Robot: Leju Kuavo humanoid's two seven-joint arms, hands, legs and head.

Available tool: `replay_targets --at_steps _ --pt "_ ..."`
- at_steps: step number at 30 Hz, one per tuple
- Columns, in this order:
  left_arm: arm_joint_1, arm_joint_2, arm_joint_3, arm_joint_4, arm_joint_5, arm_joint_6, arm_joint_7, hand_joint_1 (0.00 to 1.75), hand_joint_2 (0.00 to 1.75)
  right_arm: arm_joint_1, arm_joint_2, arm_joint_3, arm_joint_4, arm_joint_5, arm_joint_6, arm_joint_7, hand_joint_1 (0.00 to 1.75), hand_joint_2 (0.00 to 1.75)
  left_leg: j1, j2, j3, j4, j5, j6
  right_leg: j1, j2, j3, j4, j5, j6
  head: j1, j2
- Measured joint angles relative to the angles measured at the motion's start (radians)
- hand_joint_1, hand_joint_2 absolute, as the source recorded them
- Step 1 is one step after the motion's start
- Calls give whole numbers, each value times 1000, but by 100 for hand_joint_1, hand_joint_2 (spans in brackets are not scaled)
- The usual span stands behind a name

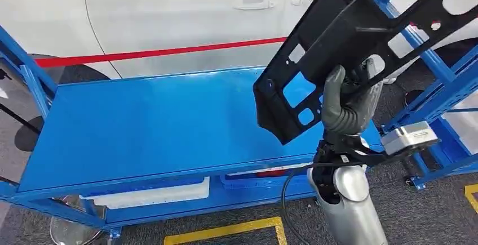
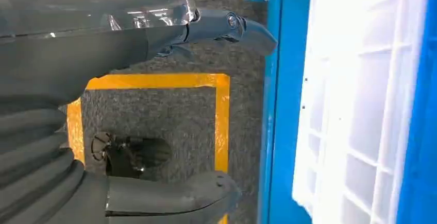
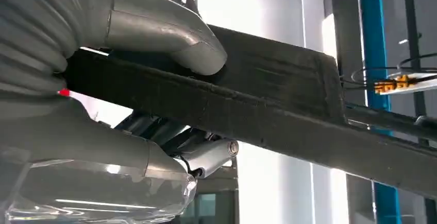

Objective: Take the parts from the cabinet and place them on the table.

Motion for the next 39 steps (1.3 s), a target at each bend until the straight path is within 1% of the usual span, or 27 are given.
replay_targets --at_steps 2,5,6,7,9,10,11,12,14,15,16,17,19,20,21,22,25,26,28,30,31,32,34,35,36,37,39 --pt "1 0 5 0 2 5 0 0 175 32 -11 -2 -11 26 34 -15 175 175 0 0 -14 1 10 -3 -5 -1 19 -2 21 3 0 0" --pt "8 0 19 0 2 5 -2 0 175 119 -22 -2 -46 29 132 -87 175 175 2 -6 -26 5 22 -15 -12 -1 192 -266 113 0 2 0" --pt "11 2 24 0 2 5 -3 0 175 157 -22 -1 -61 26 161 -121 175 175 -3 -9 -30 7 27 -22 -5 0 214 -306 104 1 0 0" --pt "15 3 29 0 2 5 -4 0 175 198 -22 -1 -76 21 173 -147 175 175 -2 -10 -26 3 33 -30 -2 3 204 -297 123 -7 -2 0" --pt "20 5 39 0 2 5 -5 0 175 248 -23 -1 -97 15 189 -177 175 175 -2 -11 -28 -1 44 -45 2 4 199 -301 120 -15 -2 0" --pt "26 6 44 0 2 5 -6 0 175 267 -23 -1 -106 14 194 -180 175 175 -3 -11 -31 -4 50 -53 -1 4 192 -307 130 -27 0 0" --pt "28 9 48 0 2 5 -7 0 175 283 -23 -1 -114 14 195 -182 175 175 3 -7 -36 6 32 -56 -7 -1 186 -311 142 -38 -1 0" --pt "30 10 49 0 2 4 -8 0 175 295 -23 -1 -120 11 196 -183 175 175 2 -5 -56 44 -24 -58 -6 -2 174 -311 151 -49 -3 0" --pt "32 9 51 0 1 2 -8 0 175 315 -23 -1 -129 11 198 -182 175 175 5 -4 -100 194 -142 -65 -2 -3 149 -310 170 -55 -6 0" --pt "31 9 51 0 1 2 -8 0 175 321 -22 -1 -132 11 200 -182 175 175 4 -4 -119 273 -179 -68 1 -4 134 -309 180 -56 -7 0" --pt "31 10 52 0 2 2 -8 0 175 326 -23 -1 -132 11 201 -182 175 175 4 -5 -120 321 -185 -69 3 -4 120 -306 190 -56 -6 0" --pt "31 11 54 0 2 2 -8 0 175 331 -23 -1 -133 11 201 -182 175 175 4 -5 -99 321 -164 -66 5 -4 106 -303 199 -55 -6 0" --pt "31 12 57 0 0 2 -8 0 175 341 -22 -1 -139 15 201 -182 175 175 2 -4 2 205 -97 -58 8 -4 82 -295 212 -52 -7 0" --pt "30 13 59 0 -3 2 -8 0 175 346 -22 -2 -143 22 200 -184 175 175 -3 -5 70 115 -85 -48 9 -3 74 -292 218 -50 -7 0" --pt "28 19 60 0 -5 2 -8 0 175 355 -22 -3 -148 36 198 -190 175 175 -8 -4 134 25 -118 -34 9 -6 71 -288 222 -46 -6 0" --pt "27 19 61 0 -7 1 -10 0 175 367 -21 -5 -155 48 197 -200 175 175 -10 -4 159 -21 -126 -33 10 -6 69 -286 228 -39 -6 0" --pt "31 19 73 0 -15 -3 -11 0 175 402 -18 -6 -166 32 238 -215 175 175 -20 -1 145 -25 -106 -18 6 -3 71 -301 255 -16 -6 0" --pt "32 18 76 0 -16 -4 -11 0 175 416 -18 -8 -170 24 247 -219 175 175 -3 8 142 -42 -86 -9 4 2 64 -297 251 -12 -8 0" --pt "31 19 80 0 -18 -4 -10 0 175 440 -15 -13 -175 19 259 -229 175 175 -6 21 121 -46 -64 4 3 3 35 -229 149 -3 0 0" --pt "35 18 88 0 -22 -4 -8 0 175 467 -15 -19 -176 17 265 -233 175 175 -7 37 94 -45 -45 3 -4 2 -2 -75 41 10 2 0" --pt "35 18 90 0 -25 -4 -6 0 175 480 -14 -23 -176 15 269 -234 175 175 -7 46 81 -42 -37 2 -6 2 -10 -21 32 14 3 0" --pt "36 18 95 0 -28 -4 -3 0 175 492 -13 -28 -176 11 278 -234 175 175 -7 55 67 -37 -30 -1 -8 1 -1 0 54 19 3 0" --pt "36 18 101 0 -38 -4 2 0 175 510 -7 -37 -176 9 286 -234 175 175 -6 74 39 -23 -20 -6 -15 -9 78 -83 132 24 3 0" --pt "36 18 105 0 -43 -4 3 0 175 518 0 -43 -176 9 290 -234 175 175 -6 82 28 -14 -17 -11 -18 -28 144 -171 150 26 3 0" --pt "37 20 110 0 -50 -4 5 0 175 523 6 -49 -176 9 295 -234 175 175 -8 87 23 -5 -17 -15 -17 -71 208 -255 126 24 5 0" --pt "39 20 116 0 -53 -4 6 0 175 527 11 -54 -176 9 301 -233 175 175 -12 95 17 7 -15 -22 -4 -76 238 -314 100 12 7 0" --pt "39 20 123 0 -60 -5 7 0 175 540 19 -65 -176 7 302 -235 175 175 -12 116 19 6 -3 -36 -1 -59 220 -308 107 -8 8 0"
